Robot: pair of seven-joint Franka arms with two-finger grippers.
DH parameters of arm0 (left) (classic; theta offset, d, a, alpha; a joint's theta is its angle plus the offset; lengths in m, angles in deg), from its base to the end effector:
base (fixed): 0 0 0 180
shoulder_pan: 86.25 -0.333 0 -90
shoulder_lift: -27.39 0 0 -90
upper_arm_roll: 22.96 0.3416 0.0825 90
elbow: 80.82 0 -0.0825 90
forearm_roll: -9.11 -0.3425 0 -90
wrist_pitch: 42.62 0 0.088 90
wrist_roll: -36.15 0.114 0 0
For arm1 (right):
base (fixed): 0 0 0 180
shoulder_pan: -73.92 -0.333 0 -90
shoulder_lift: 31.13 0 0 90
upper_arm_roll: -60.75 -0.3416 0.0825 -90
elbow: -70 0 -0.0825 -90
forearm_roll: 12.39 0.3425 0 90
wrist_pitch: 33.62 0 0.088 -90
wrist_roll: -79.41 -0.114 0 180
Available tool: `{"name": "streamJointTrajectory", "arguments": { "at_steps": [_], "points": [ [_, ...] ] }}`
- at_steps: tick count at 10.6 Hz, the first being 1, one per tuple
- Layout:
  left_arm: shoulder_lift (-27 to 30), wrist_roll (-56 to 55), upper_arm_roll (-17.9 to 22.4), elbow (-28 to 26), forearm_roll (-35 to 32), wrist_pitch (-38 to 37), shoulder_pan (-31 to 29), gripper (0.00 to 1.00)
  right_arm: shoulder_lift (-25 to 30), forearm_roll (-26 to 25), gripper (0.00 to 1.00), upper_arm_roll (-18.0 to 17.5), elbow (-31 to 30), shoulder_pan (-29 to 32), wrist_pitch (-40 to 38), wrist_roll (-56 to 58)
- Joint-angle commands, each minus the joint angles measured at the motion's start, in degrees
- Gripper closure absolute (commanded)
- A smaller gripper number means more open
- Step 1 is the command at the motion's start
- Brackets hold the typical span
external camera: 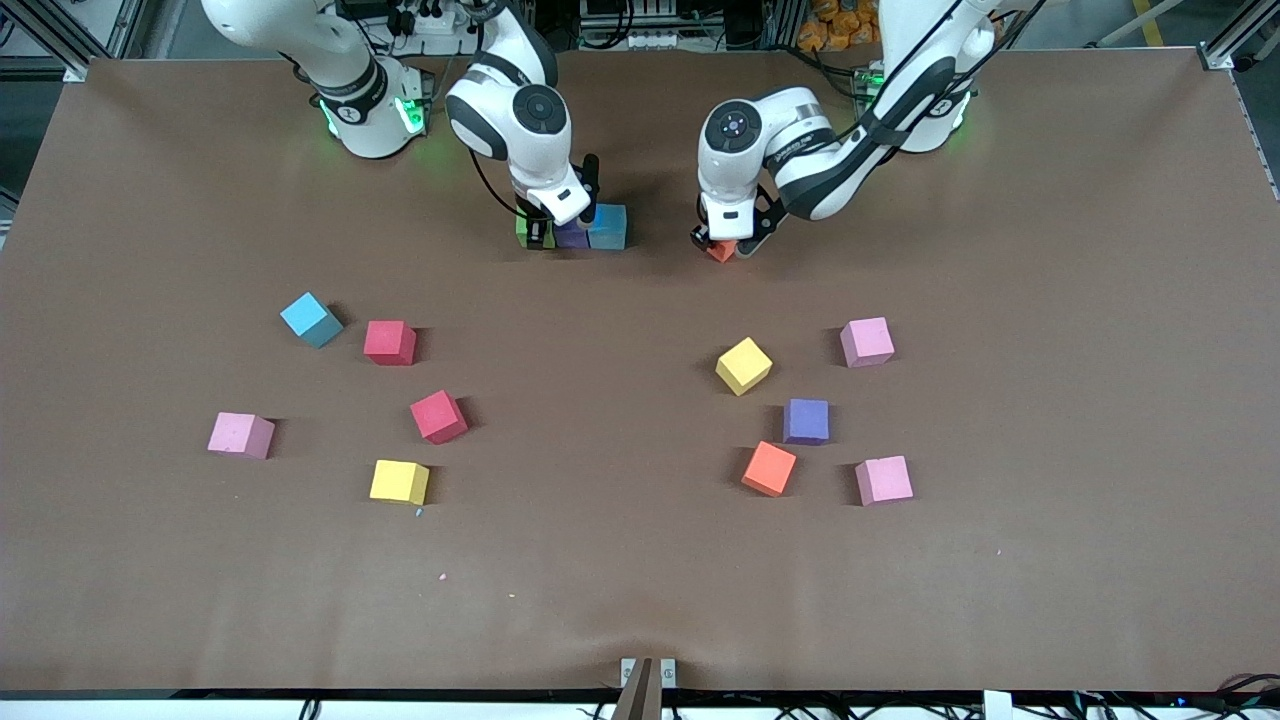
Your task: Arrange 11 blocks into digit 3
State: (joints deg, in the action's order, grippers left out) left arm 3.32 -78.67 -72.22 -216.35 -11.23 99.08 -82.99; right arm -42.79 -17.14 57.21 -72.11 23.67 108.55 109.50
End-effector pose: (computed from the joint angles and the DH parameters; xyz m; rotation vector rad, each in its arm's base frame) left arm 0.2867 -0.3811 0.2515 -2.7811 -1.1944 0.1990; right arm 0.2587 0.3541 0.2509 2.1993 2.1212 -0.2924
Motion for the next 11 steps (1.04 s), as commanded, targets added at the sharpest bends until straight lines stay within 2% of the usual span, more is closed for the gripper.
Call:
{"name": "streamJointTrajectory", "arguments": {
  "at_steps": [1,2,6,8,9,10,11],
  "points": [
    [-0.45,0.12,-0.57,-0.17,-1.72,0.5,-1.15,0.55,-0.29,-1.14,0.92,0.21,-0.71,-0.99,1.26,-1.09],
    [-0.28,0.03,-0.57,-0.08,-1.63,0.5,-1.15,0.57,-0.55,-1.14,0.92,0.21,-0.71,-1.08,1.35,-1.09],
    [0.34,-0.06,-0.57,0.36,-1.71,0.32,-1.68,1.0,-0.82,-1.14,0.92,0.21,-0.8,-1.43,1.79,-1.17],
    [0.95,0.21,-0.48,0.44,-1.72,0.06,-2.03,1.0,-1.43,-1.23,0.89,0.21,-0.8,-1.52,2.58,-1.17],
    [0.95,0.47,-0.57,0.36,-1.72,-0.03,-2.29,1.0,-1.52,-1.15,0.53,0.21,-0.72,-1.52,2.58,-1.17],
    [0.95,1.43,-0.57,0.36,-1.72,-0.11,-2.47,1.0,-1.26,-1.14,0.01,0.21,-0.71,-1.52,2.5,-1.17],
    [1.04,1.52,-0.57,0.36,-1.72,-0.2,-2.99,1.0,-0.82,-1.14,0.0,0.21,-0.71,-1.52,2.06,-1.17]
  ]
}}
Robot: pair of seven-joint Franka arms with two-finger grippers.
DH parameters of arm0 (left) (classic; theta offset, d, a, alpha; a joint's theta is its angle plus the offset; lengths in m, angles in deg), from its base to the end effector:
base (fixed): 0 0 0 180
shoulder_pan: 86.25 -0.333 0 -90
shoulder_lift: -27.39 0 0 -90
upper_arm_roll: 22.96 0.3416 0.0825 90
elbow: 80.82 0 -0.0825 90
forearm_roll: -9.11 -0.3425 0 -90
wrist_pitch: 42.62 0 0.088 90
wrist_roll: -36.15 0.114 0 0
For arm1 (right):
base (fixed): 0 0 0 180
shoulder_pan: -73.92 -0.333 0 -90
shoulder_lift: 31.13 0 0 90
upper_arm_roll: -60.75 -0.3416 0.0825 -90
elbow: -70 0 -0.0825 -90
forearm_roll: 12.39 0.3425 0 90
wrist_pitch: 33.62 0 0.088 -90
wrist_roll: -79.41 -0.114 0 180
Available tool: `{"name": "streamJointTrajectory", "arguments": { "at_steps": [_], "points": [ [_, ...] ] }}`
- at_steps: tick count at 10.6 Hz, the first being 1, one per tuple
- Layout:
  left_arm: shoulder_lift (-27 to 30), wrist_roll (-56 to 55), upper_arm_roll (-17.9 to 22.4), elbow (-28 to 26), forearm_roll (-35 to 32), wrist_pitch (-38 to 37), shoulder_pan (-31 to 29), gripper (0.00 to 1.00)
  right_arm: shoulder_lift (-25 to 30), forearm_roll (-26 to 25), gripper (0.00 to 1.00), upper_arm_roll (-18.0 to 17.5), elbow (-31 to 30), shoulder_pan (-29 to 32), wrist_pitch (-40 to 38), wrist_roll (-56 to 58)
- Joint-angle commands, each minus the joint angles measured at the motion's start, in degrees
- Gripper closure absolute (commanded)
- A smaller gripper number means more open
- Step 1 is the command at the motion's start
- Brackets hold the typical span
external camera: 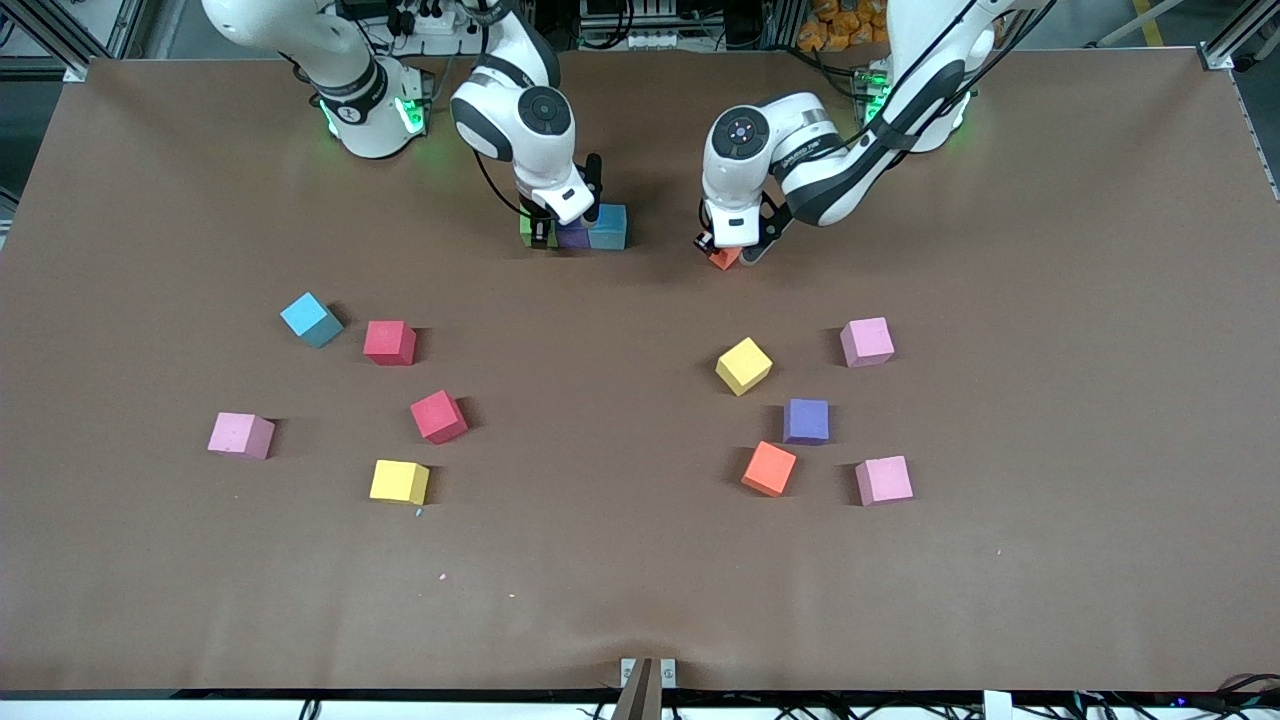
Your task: Arrange 11 blocks into digit 3
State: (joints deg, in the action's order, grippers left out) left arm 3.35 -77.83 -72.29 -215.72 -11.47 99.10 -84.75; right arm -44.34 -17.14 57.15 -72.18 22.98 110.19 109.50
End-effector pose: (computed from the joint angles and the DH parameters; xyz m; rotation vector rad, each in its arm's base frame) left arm 0.3016 -0.3750 0.2550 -2.7858 -1.2203 0.1947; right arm 0.2542 0.3584 0.2405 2.1862 2.1385 -0.2925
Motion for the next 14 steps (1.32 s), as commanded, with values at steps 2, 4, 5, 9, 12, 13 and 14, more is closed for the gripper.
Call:
{"name": "streamJointTrajectory", "arguments": {
  "at_steps": [2,4,5,9,12,13,14],
  "points": [
    [1.71,1.21,-0.58,-0.19,-1.48,-0.31,-1.59,1.0,3.26,-1.14,0.0,0.26,-0.64,-0.48,-1.76,-1.09],
    [2.33,1.56,-1.28,0.59,-1.48,-0.4,-2.73,1.0,8.17,-1.14,0.0,0.35,-0.55,0.48,-7.11,-1.0],
    [2.33,1.56,-1.38,1.56,-1.48,-1.44,-2.73,1.0,10.28,-1.14,0.0,0.44,-0.46,1.62,-9.14,-1.0],
    [1.72,1.39,-1.55,8.76,-0.6,-6.55,-2.73,1.0,12.33,-0.62,0.0,0.62,3.56,8.38,-11.89,-1.44],
    [1.36,1.48,-1.29,13.59,0.81,-8.12,-2.73,1.0,11.8,-0.35,0.0,0.62,7.96,15.41,-12.59,-7.3],
    [0.67,1.48,-1.29,15.52,0.81,-9.35,-3.08,1.0,11.28,-0.35,0.0,0.7,9.45,17.17,-13.2,-10.28],
    [0.4,1.56,-1.11,17.28,0.81,-9.97,-3.08,1.0,9.71,-0.26,0.0,0.7,11.47,18.67,-13.64,-12.75]
  ]
}}
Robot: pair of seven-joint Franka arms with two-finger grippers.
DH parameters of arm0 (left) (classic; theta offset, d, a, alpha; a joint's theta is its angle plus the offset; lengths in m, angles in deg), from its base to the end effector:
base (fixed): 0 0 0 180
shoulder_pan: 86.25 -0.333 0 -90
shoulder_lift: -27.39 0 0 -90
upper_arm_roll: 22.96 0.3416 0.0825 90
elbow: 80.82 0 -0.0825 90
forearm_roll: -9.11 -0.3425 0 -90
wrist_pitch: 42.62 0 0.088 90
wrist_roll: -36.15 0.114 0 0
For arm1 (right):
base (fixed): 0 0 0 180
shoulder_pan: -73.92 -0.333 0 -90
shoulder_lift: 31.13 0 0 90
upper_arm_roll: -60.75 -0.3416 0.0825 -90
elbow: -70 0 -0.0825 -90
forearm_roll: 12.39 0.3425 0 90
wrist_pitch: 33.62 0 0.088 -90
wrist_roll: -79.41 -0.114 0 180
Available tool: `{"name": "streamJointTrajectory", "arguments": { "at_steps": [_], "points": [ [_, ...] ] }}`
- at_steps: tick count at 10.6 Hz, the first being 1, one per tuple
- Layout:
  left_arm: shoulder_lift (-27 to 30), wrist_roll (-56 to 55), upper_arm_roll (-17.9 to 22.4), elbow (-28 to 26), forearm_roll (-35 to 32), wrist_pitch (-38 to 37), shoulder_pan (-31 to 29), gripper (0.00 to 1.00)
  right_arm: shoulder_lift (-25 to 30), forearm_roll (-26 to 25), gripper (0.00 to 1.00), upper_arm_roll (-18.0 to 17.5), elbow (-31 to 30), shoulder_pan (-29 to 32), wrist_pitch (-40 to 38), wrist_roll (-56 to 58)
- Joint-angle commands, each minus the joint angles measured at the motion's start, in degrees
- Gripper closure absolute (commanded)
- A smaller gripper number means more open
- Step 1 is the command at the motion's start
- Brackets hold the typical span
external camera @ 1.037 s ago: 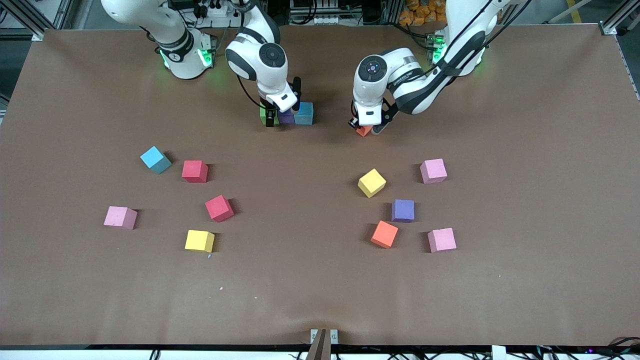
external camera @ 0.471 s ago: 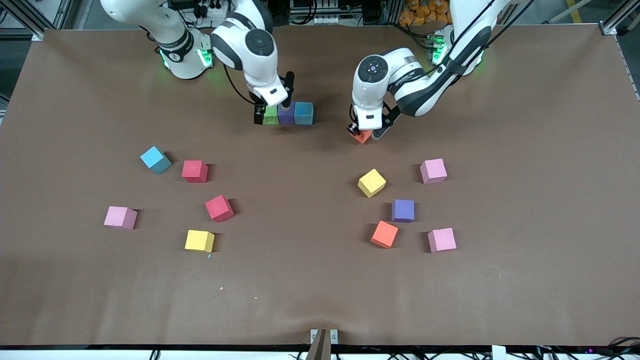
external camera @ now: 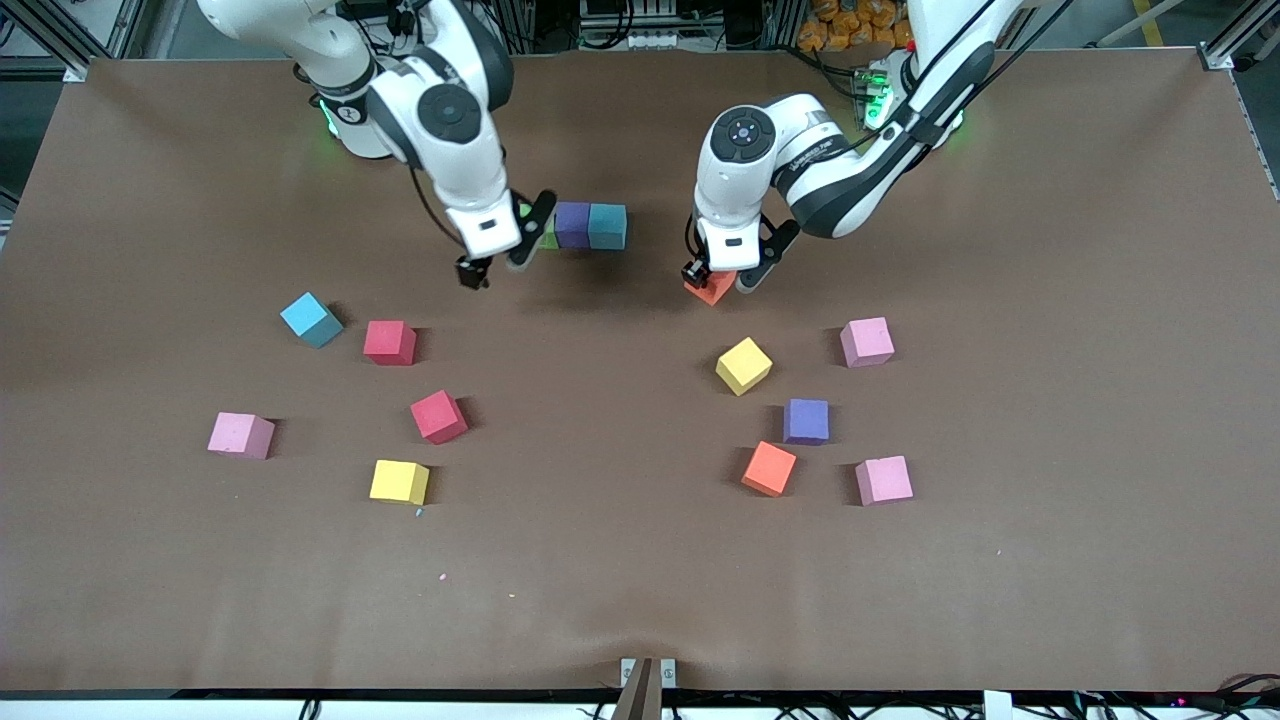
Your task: Arrange 11 blocks into digit 3
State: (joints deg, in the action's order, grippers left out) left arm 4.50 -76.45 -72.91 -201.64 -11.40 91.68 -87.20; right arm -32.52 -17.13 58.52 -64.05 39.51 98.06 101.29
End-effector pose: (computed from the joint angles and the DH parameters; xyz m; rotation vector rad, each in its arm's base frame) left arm 0.3842 -0.3962 0.3339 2.8153 1.3528 -0.0715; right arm 0.3787 0.2788 0.3669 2.6373 1.5781 -0.0883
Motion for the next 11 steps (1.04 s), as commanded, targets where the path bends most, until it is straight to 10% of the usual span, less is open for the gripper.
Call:
{"name": "streamJointTrajectory", "arguments": {
  "at_steps": [1,11],
  "points": [
    [-1.1,0.19,0.12,4.0,0.65,-2.55,-0.71,1.0,-3.87,-0.27,0.0,-0.66,5.96,3.63,-2.56,-7.18],
    [-3.13,2.3,3.11,14.29,2.05,-9.57,-4.23,1.0,-31.81,5.88,0.0,-0.75,35.33,18.59,-3.99,-8.52]
  ]
}}
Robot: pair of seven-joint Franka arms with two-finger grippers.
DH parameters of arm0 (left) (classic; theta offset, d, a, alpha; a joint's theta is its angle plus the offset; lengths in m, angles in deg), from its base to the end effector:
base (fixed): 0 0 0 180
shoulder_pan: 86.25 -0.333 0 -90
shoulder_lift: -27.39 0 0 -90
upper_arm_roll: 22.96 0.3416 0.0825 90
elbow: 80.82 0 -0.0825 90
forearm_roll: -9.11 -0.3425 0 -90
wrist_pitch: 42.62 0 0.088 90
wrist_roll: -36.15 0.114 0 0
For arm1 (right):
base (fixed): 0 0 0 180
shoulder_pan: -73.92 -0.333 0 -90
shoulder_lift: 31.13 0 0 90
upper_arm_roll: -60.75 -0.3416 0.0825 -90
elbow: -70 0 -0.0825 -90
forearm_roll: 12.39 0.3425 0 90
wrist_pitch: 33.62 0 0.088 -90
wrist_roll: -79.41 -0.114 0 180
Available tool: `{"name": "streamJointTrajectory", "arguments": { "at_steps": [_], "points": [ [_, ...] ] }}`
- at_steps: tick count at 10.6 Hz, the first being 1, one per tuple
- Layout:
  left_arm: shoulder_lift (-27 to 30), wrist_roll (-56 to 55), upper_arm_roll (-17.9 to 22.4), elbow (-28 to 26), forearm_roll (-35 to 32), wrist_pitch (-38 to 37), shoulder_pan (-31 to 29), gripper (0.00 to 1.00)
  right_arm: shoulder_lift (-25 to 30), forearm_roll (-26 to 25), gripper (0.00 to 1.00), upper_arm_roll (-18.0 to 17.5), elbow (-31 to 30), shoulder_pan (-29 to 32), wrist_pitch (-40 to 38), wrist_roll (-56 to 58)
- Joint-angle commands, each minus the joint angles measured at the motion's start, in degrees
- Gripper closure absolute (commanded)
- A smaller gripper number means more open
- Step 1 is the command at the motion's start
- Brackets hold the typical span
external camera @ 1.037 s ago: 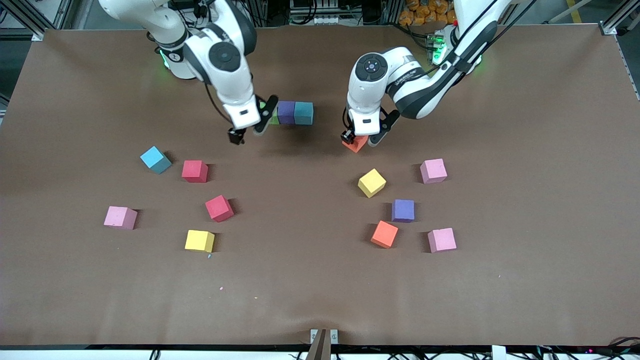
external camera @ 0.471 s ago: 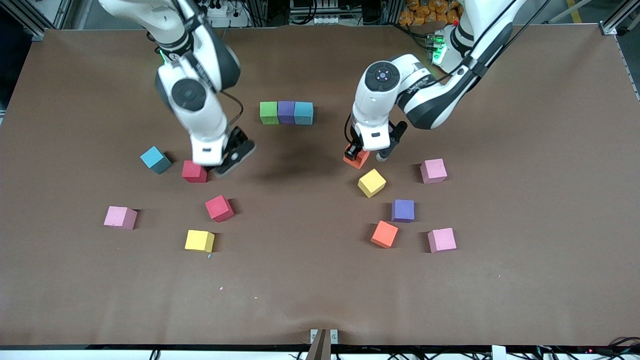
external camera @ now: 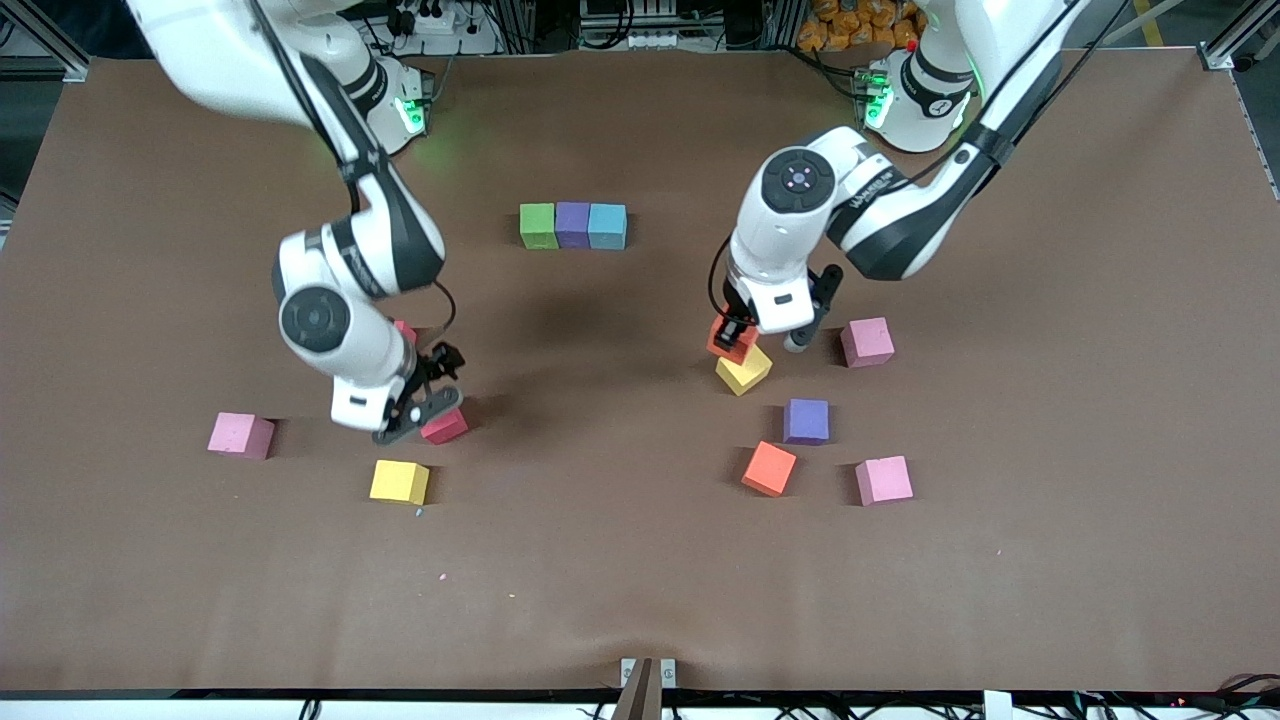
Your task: Arrange 11 blocks into digit 3
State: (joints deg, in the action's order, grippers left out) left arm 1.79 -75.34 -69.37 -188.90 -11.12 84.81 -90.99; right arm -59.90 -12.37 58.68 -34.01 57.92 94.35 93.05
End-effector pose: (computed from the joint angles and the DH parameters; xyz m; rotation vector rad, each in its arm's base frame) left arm 0.4872 -0.3543 0.3778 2.6563 1.5643 -0.0312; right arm 0.5923 0.1909 0.2999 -3.0071 -0.8476 0.1317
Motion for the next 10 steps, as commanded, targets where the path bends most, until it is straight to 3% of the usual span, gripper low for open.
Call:
{"name": "streamJointTrajectory", "arguments": {
  "at_steps": [1,7,10],
  "points": [
    [-0.41,1.19,-0.43,2.34,2.73,-4.64,-0.54,1.0,-5.85,0.51,0.0,-0.91,5.91,0.0,1.03,-0.11],
    [-0.06,2.77,-0.43,9.36,11.51,-15.8,-1.15,1.0,-7.98,0.15,0.0,-0.91,6.18,0.7,2.72,3.94],
    [-0.15,3.12,-0.35,9.82,11.97,-16.08,-1.15,1.0,-5.96,0.15,0.0,-0.91,6.1,0.7,-0.33,3.85]
  ]
}}
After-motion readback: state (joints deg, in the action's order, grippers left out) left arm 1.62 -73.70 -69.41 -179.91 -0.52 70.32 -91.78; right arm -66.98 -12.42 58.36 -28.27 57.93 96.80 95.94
